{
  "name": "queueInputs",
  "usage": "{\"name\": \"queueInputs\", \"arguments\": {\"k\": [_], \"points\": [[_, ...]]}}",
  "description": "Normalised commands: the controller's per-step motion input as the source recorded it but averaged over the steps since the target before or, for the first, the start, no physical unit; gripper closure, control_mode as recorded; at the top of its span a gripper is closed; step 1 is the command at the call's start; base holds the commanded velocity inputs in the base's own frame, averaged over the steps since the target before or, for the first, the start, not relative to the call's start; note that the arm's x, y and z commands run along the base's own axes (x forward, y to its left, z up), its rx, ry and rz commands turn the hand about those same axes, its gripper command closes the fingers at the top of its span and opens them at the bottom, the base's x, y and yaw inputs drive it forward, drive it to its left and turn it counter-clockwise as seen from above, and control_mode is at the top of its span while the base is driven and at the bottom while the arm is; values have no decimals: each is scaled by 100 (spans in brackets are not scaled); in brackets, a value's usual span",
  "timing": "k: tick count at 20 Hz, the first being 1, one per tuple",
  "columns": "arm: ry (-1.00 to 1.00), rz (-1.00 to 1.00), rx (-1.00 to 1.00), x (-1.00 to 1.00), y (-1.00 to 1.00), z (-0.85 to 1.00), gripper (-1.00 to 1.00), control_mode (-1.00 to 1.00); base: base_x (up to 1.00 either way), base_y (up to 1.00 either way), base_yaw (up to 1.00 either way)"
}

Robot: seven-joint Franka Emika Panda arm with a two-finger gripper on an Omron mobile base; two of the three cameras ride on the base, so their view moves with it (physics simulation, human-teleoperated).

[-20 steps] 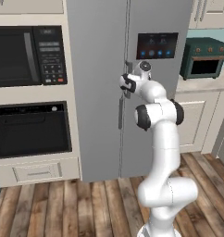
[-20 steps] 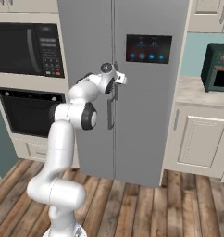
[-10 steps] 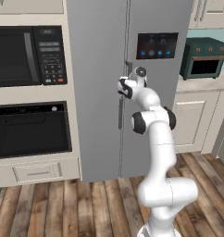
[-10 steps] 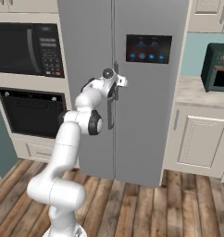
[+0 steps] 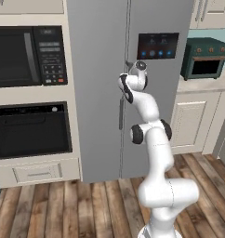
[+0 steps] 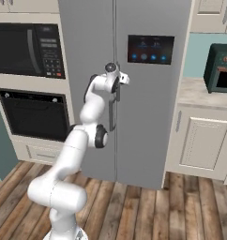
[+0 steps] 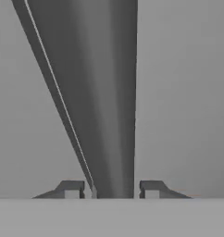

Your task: Place one of the steaks on the plate and the other in the bowl. Then place the bowl in the fridge.

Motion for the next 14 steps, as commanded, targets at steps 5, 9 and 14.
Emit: {"name": "queueInputs", "arguments": {"k": [5,9,14], "points": [[-29,2,12,-30,0,0,100,-100,0,0,0],[-3,4,0,-94,-17,-3,100,-100,0,0,0],[2,3,1,-100,-62,2,100,-100,0,0,0]]}}
